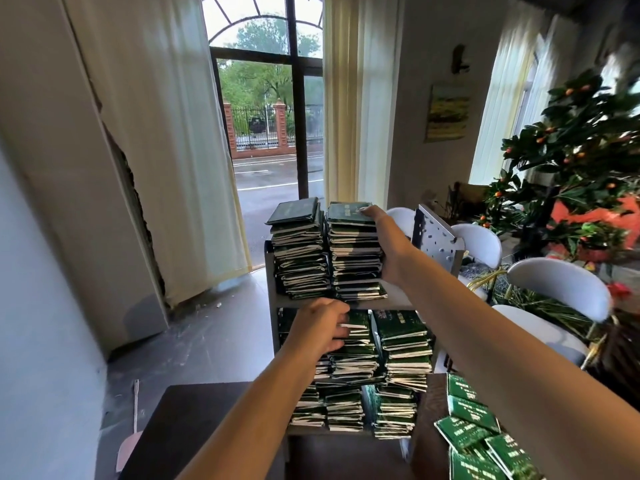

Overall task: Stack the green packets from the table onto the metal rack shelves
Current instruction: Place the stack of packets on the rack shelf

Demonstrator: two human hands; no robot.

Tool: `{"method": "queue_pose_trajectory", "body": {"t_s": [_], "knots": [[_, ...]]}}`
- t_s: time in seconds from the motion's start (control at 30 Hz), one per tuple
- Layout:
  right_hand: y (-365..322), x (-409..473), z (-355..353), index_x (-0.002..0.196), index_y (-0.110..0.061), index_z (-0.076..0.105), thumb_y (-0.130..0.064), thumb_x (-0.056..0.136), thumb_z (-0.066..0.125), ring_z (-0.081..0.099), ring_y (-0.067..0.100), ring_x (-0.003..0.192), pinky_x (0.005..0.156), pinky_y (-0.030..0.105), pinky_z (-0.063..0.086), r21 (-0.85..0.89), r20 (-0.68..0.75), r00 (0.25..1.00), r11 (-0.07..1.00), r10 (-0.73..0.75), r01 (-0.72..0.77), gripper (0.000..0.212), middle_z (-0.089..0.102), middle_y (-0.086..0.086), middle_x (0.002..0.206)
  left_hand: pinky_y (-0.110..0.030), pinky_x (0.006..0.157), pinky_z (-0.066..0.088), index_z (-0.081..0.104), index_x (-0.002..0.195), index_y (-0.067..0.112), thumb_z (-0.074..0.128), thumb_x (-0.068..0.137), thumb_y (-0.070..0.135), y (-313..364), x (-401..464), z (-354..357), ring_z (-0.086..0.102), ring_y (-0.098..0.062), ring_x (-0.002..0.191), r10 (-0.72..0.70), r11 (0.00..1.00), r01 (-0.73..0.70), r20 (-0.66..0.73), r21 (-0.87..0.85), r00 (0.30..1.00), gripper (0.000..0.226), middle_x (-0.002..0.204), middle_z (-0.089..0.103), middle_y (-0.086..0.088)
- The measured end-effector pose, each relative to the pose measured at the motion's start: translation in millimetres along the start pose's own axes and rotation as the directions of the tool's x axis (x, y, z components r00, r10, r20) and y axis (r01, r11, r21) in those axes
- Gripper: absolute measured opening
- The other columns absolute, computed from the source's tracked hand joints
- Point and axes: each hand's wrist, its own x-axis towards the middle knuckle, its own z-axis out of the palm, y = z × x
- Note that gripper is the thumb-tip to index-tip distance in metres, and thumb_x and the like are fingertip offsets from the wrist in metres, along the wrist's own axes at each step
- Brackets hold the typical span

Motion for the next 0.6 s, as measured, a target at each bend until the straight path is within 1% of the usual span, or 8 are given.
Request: {"method": "queue_pose_trajectory", "body": {"t_s": [0.1, 0.23, 0.27, 0.33, 0.4, 0.43, 0.53, 0.6], "knots": [[-3, -3, -3, 0.109, -0.015, 0.064, -0.055, 0.088, 0.051, 0.067, 0.028, 0.083, 0.076, 0.036, 0.055, 0.026, -0.013, 1.0, 0.999, -0.028, 0.028, 0.047, 0.071, 0.01, 0.089, -0.032, 0.086, 0.057, 0.067, 0.107, 0.016, 0.061, 0.098, 0.022, 0, 2, -2, 0.07, -0.021, 0.099, 0.005, 1.0, -0.005, -0.007, -0.005, 1.0, 0.013, 0.107, 0.071, -0.004], [-8, -20, 1, 0.101, -0.014, 0.062, -0.047, 0.098, 0.045, 0.066, 0.025, 0.082, 0.079, 0.036, 0.056, 0.01, -0.058, 0.998, 1.0, -0.028, 0.029, 0.037, 0.069, 0.01, 0.093, -0.033, 0.086, 0.058, 0.067, 0.105, 0.017, 0.06, 0.098, 0.022, 0, 3, -3, 0.07, -0.021, 0.097, 0.014, 1.0, -0.014, -0.006, 0.0, 1.0, 0.011, 0.106, 0.071, -0.005], [-9, -27, 3, 0.099, -0.015, 0.06, -0.045, 0.1, 0.043, 0.063, 0.022, 0.081, 0.075, 0.033, 0.055, -0.011, -0.09, 0.995, 1.0, -0.029, 0.028, 0.034, 0.067, 0.008, 0.092, -0.033, 0.085, 0.058, 0.067, 0.104, 0.017, 0.06, 0.098, 0.022, -1, 3, -3, 0.069, -0.02, 0.096, 0.018, 1.0, -0.018, -0.003, -0.004, 1.0, 0.011, 0.105, 0.072, -0.005], [-9, -38, 5, 0.108, -0.015, 0.056, -0.038, 0.104, 0.04, 0.053, 0.013, 0.076, 0.061, 0.028, 0.043, -0.057, -0.173, 0.982, 0.996, -0.074, 0.065, 0.028, 0.057, 0.001, 0.086, -0.032, 0.082, 0.058, 0.068, 0.101, 0.017, 0.059, 0.098, 0.021, -1, 2, -3, 0.069, -0.019, 0.091, 0.036, 0.999, -0.036, -0.007, -0.008, 0.999, 0.01, 0.101, 0.072, -0.005], [-3, -46, 3, 0.126, -0.016, 0.051, -0.031, 0.106, 0.04, 0.046, 0.008, 0.076, 0.061, 0.027, 0.037, -0.122, -0.273, 0.946, 0.982, -0.172, 0.143, 0.028, 0.049, -0.005, 0.086, -0.035, 0.082, 0.058, 0.068, 0.098, 0.015, 0.058, 0.098, 0.018, -2, 2, -2, 0.069, -0.02, 0.088, 0.052, 0.999, -0.053, -0.008, -0.01, 0.999, 0.011, 0.097, 0.071, -0.005], [3, -51, 1, 0.129, -0.017, 0.05, -0.029, 0.105, 0.041, 0.046, 0.008, 0.076, 0.063, 0.028, 0.038, -0.167, -0.313, 0.923, 0.97, -0.223, 0.177, 0.028, 0.049, -0.006, 0.086, -0.037, 0.084, 0.058, 0.068, 0.096, 0.014, 0.058, 0.098, 0.017, -2, 2, -1, 0.068, -0.02, 0.086, 0.057, 0.998, -0.057, -0.008, -0.012, 0.998, 0.011, 0.094, 0.071, -0.006], [30, -77, -9, 0.106, -0.02, 0.056, -0.023, 0.102, 0.048, 0.056, 0.015, 0.081, 0.072, 0.03, 0.045, -0.223, -0.356, 0.877, 0.941, -0.323, 0.256, 0.01, 0.057, -0.002, 0.085, -0.04, 0.084, 0.057, 0.067, 0.089, 0.012, 0.054, 0.099, 0.013, -6, 0, 5, 0.065, -0.02, 0.078, 0.08, 0.997, -0.08, -0.008, -0.014, 0.997, 0.016, 0.083, 0.068, -0.005], [59, -95, -20, 0.092, -0.019, 0.06, -0.02, 0.1, 0.05, 0.059, 0.019, 0.08, 0.073, 0.035, 0.045, -0.251, -0.346, 0.874, 0.931, -0.342, 0.265, 0.013, 0.062, 0.002, 0.083, -0.04, 0.082, 0.056, 0.067, 0.089, 0.012, 0.053, 0.099, 0.014, -12, -2, 12, 0.065, -0.02, 0.076, 0.091, 0.996, -0.091, 0.012, 0.01, 0.996, 0.017, 0.079, 0.067, -0.004]]}}
